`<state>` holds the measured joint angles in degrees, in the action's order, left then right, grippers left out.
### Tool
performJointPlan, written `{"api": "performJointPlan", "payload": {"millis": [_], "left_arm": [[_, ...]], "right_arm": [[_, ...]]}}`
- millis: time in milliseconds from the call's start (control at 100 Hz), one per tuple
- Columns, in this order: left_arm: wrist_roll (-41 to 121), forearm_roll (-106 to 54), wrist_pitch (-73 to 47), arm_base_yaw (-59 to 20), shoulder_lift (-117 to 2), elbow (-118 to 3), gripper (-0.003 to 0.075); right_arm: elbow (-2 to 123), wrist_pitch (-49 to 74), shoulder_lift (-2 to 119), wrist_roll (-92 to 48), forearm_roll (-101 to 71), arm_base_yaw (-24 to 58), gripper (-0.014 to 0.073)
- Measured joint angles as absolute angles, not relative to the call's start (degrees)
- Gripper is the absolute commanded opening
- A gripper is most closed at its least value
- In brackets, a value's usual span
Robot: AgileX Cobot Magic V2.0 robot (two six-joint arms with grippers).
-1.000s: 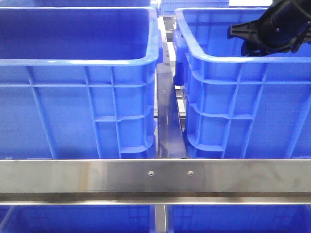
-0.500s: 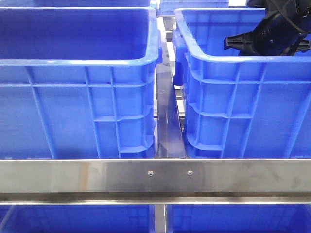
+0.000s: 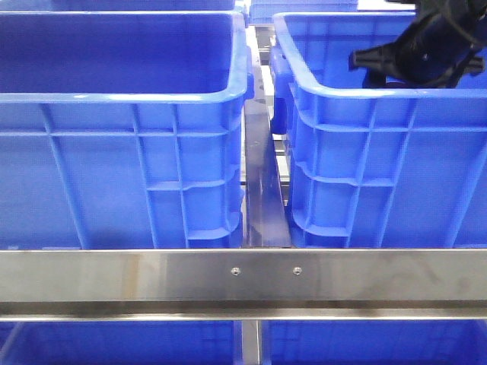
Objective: Pick red and yellow buttons and place in box
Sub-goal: 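Lower the red button into the empty bin and open the right gripper, then reach the left gripper into the button bin toward a yellow button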
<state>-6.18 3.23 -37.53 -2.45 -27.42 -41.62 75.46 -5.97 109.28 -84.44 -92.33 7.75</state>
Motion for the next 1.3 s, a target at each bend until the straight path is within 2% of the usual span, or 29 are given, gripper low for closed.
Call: {"api": "performJointPlan", "payload": {"millis": [290, 850, 1180, 1230, 1300], "left_arm": [[-6.2, 3.2, -37.5, -2.4, -27.4, -41.6, -0.0019], [-6.2, 3.2, -37.5, -2.4, -27.4, -41.6, -0.0019], [-6.2, 3.2, -37.5, -2.4, -27.4, -41.6, -0.0019], [-6.2, 3.2, -37.5, -2.4, -27.4, -41.6, -0.0019], [-6.2, 3.2, -37.5, -2.4, -27.4, -41.6, -0.0019]], "right_arm": [[67.5, -6.0, 97.4, -84.5, -92.3, 7.7, 0.0521], [41.8, -5.6, 58.8, -84.5, -92.3, 7.7, 0.0521], [30.5, -4.2, 40.5, -84.5, -92.3, 7.7, 0.0517], [29.3, -3.5, 38.2, -84.5, -92.3, 7.7, 0.0495], [27.7, -2.6, 35.3, -84.5, -92.3, 7.7, 0.0414]]}}
